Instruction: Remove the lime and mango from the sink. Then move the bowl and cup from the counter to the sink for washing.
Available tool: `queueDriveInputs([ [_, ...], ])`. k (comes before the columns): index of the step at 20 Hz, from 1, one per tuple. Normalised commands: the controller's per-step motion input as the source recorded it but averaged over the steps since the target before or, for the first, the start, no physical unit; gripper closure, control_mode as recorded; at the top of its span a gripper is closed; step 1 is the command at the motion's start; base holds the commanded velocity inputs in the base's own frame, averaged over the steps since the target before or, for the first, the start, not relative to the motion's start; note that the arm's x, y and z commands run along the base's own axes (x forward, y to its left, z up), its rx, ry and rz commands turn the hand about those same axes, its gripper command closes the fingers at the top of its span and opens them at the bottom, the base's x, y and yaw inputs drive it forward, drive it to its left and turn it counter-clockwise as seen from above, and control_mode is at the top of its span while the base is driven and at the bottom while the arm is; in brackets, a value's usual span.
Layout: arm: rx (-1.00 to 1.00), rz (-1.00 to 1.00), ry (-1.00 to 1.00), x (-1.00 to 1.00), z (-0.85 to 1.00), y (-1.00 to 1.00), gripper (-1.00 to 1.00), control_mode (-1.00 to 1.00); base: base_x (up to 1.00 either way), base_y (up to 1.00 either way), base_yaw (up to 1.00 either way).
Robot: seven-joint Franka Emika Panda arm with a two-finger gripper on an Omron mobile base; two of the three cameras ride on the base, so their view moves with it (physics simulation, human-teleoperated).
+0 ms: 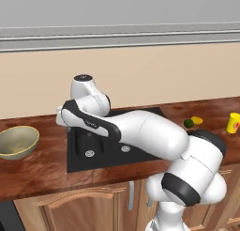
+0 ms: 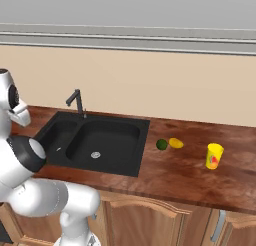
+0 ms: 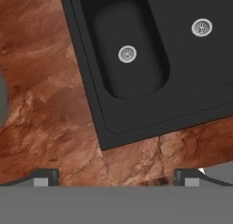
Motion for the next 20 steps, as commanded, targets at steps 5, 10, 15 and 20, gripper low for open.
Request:
queueDriveInputs([
  [5, 0.0, 0.09, -0.01, 0.07, 0.0, 0.33, -1.0, -1.0, 0.0, 0.0, 0.0],
  [10, 0.0, 0.08, 0.0, 0.09, -0.01, 0.31, -1.0, -1.0, 0.0, 0.0, 0.0],
  [15, 0.0, 0.07, 0.0, 0.09, -0.01, 0.31, -1.0, -1.0, 0.0, 0.0, 0.0],
  [20, 0.01, 0.06, 0.0, 0.09, -0.03, 0.3, -1.0, -1.0, 0.0, 0.0, 0.0],
])
